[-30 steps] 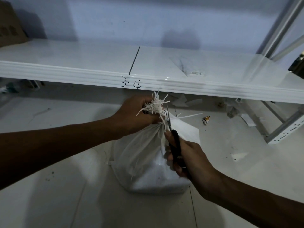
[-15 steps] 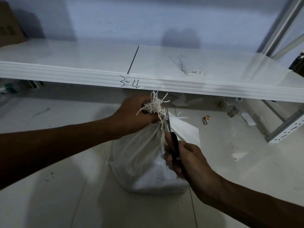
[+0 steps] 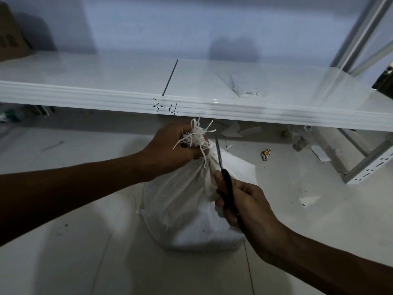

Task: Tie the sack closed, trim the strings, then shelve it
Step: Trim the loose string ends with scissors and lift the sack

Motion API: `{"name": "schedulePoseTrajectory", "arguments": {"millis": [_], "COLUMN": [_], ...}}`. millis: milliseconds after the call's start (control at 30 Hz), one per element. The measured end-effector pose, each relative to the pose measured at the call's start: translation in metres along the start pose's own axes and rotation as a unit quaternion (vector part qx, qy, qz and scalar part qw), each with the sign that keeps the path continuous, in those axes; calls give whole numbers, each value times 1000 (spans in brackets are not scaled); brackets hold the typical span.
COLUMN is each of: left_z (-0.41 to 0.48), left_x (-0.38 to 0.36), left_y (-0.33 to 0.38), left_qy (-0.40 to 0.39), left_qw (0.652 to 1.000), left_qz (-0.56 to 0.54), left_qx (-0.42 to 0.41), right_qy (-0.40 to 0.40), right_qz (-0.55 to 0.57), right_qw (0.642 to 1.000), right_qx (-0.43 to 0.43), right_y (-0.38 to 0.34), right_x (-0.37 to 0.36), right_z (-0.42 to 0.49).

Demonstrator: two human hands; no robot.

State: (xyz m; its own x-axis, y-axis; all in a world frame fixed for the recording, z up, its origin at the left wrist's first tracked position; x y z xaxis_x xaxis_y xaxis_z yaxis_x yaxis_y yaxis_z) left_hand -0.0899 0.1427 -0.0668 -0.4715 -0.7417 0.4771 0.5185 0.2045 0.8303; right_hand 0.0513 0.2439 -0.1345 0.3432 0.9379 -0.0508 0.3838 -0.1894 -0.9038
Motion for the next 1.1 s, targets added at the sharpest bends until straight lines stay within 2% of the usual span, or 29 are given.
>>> {"name": "schedulePoseTrajectory", "arguments": {"millis": [333, 600, 767, 1100], "left_z": [0, -6, -11, -6], "left_x": [-7, -12, -12, -5], "left_y": [-2, -10, -13, -7], "left_qy": [-17, -13, -19, 29], "left_qw": [999, 997, 997, 999], "left_qz": [-37, -75, -65, -21], "left_qx": [7, 33, 37, -3], "right_qy": [-7, 18, 10, 16], "right_qz": [-5, -56, -46, 10], "right_qw": [1000, 997, 997, 996], "right_qx": [3, 55, 55, 87], "right_y": [-5, -8, -6, -4], "right_x": [2, 7, 8, 22], "right_z": [2, 3, 3, 4]}}
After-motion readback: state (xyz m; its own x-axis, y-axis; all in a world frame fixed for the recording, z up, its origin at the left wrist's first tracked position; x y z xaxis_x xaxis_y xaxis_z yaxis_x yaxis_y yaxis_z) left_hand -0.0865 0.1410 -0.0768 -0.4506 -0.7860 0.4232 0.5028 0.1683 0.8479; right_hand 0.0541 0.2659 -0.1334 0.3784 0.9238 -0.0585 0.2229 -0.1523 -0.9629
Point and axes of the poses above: each hand's wrist, its own z-axis towards the middle knuckle, its own x-axis out of the back of the hand, y = z × x, the point moved 8 cm from there along z, towards the middle knuckle, and after that the axes turned 6 degrees about -x, right-handed, at the moved point
